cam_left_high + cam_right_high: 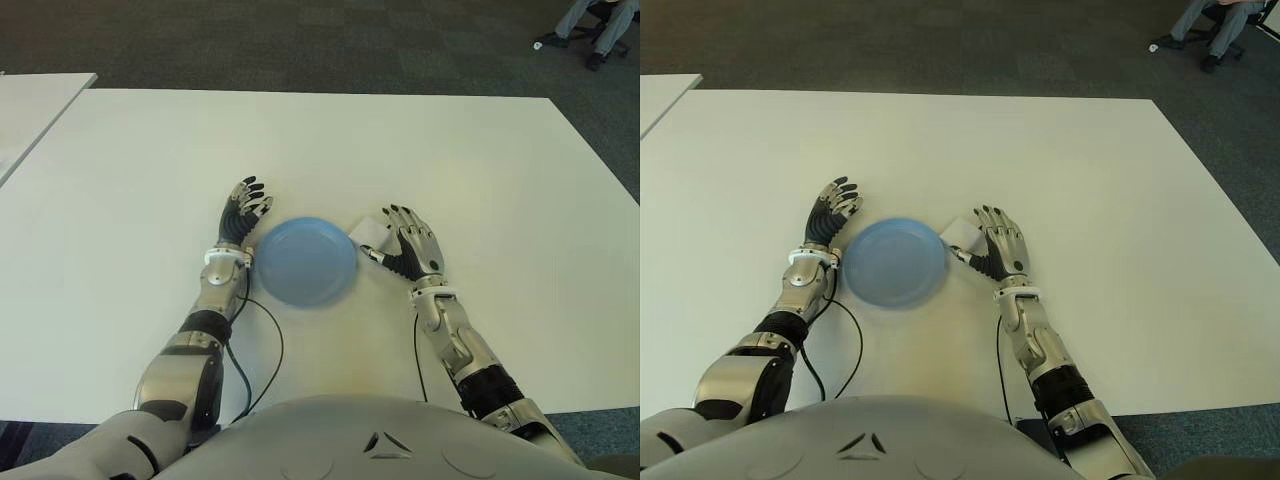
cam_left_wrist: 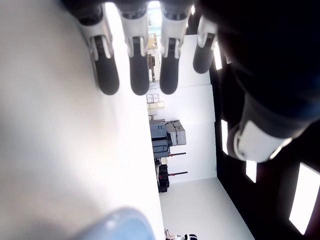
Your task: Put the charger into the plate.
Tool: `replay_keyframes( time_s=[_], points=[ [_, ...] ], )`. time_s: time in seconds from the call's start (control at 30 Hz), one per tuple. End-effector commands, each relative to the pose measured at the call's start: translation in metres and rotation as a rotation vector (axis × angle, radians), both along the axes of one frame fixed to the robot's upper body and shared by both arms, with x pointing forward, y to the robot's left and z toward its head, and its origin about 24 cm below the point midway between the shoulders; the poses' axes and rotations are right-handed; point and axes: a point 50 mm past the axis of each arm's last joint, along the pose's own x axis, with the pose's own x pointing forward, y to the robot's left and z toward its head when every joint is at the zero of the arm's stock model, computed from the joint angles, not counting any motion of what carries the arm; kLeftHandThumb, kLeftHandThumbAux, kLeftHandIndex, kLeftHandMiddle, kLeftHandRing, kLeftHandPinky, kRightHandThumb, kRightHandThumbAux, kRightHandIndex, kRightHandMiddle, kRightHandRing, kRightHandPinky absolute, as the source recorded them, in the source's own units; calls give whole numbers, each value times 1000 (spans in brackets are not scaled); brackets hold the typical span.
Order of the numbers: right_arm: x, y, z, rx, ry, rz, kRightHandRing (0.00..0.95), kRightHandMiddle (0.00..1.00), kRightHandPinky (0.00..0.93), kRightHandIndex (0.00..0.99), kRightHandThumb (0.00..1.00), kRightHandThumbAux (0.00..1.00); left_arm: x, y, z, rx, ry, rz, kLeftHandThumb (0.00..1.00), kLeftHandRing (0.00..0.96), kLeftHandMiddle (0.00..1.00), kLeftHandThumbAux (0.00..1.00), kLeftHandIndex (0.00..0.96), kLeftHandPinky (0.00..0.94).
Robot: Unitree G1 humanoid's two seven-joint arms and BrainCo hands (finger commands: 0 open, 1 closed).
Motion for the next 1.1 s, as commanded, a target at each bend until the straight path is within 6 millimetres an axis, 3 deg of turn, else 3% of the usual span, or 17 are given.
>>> replay_keyframes(
  time_s=[0.03, 0.27, 0.9, 1.1],
  points=[
    [0, 0, 0, 8, 1, 9, 0, 0, 28, 0, 209, 297, -32, 1, -31, 10, 161, 0, 0, 232, 220, 637, 147, 247],
    [0, -1, 1, 11, 0, 15, 0, 0, 29, 0, 208, 300, -33, 1, -30, 22, 151, 4, 0, 214, 210, 600, 134, 205],
    [2, 0, 1, -18, 56, 32, 0, 0, 34, 0, 224, 319, -38, 4, -24, 39, 106, 3, 0, 196, 197, 554, 124, 197],
    [3, -1, -1, -58, 115, 56, 0, 0, 78, 0, 227, 316, -39, 4, -23, 29, 94, 5, 0, 194, 193, 547, 124, 199]
  ],
)
